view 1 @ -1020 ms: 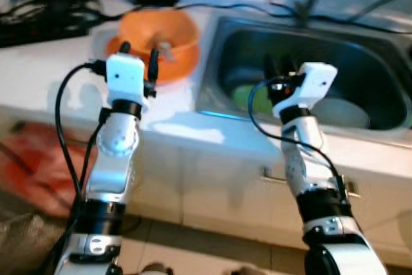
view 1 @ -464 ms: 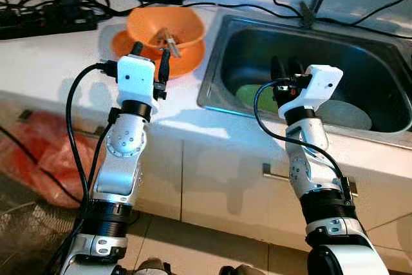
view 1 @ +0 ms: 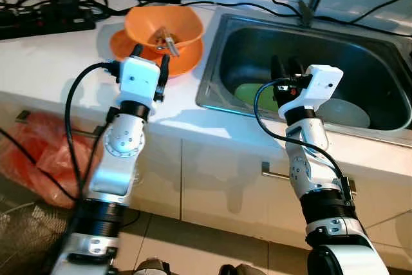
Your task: Kitchen organization
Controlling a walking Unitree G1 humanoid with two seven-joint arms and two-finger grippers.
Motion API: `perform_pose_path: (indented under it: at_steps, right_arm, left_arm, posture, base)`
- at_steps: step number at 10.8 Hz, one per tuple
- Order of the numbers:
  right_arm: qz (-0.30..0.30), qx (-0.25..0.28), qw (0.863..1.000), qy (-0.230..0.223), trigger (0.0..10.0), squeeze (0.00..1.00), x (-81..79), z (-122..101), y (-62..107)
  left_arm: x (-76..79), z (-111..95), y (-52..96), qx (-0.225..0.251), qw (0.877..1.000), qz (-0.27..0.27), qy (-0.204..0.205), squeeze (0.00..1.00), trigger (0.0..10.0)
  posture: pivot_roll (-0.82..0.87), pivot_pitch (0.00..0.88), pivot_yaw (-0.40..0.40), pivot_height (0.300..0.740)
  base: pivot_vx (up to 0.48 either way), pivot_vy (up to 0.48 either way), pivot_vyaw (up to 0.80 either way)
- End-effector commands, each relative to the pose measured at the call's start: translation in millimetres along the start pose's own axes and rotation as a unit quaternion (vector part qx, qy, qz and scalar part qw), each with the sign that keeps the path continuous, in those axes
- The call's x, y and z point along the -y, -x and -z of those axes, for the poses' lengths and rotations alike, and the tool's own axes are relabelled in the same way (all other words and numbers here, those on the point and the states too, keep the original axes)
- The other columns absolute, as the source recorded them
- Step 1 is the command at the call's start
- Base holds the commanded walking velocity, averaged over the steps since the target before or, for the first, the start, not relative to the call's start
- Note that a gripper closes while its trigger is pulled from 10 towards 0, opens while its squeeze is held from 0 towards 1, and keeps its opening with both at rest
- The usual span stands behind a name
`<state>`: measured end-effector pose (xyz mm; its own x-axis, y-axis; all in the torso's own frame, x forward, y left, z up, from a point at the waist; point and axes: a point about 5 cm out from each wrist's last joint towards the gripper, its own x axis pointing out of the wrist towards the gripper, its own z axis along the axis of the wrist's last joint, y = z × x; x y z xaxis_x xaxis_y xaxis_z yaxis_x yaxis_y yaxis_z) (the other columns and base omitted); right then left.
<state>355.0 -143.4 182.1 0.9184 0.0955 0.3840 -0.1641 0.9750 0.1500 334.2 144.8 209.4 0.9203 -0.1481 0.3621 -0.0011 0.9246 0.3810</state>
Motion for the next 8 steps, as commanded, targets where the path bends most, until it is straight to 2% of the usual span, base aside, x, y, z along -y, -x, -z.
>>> perform_pose_path:
  at_steps: [1,2,3,6,8]
  right_arm:
    - [0.0,0.004,1.0,-0.001,10.0,0.0,1.2,-1.6,-0.6]
    - [0.001,0.005,1.0,-0.002,10.0,0.0,0.9,-1.6,-0.4]
    - [0.002,0.006,1.0,-0.003,10.0,0.0,1.0,-1.8,-0.3]
    - [0.001,0.007,1.0,-0.006,10.0,0.0,-0.9,-1.5,-0.7]
    - [0.004,0.009,1.0,-0.007,10.0,0.0,0.3,-1.9,-0.6]
  left_arm:
    - [3.4,-2.5,-3.3,0.004,0.999,0.02,-0.031,0.0,10.0]
    - [2.1,-6.0,-5.7,0.012,0.997,0.031,-0.067,0.0,10.0]
    - [0.5,-11.6,-8.8,0.023,0.992,0.042,-0.119,0.0,10.0]
    - [1.6,-12.4,-16.0,0.024,0.98,0.06,-0.19,0.0,10.0]
    - [11.7,-5.8,-21.1,0.005,0.971,0.09,-0.219,0.0,10.0]
  posture:
    - [0.09,0.116,-0.053,0.74]
    - [0.09,0.114,-0.052,0.74]
    - [0.09,0.114,-0.052,0.74]
    - [0.09,0.103,-0.044,0.74]
    - [0.09,0.101,-0.041,0.74]
  base:
    - [0.0,0.0,0.0]
    - [0.0,0.0,0.0]
    - [0.0,0.0,0.0]
    - [0.0,0.0,0.0]
    - [0.0,0.0,0.0]
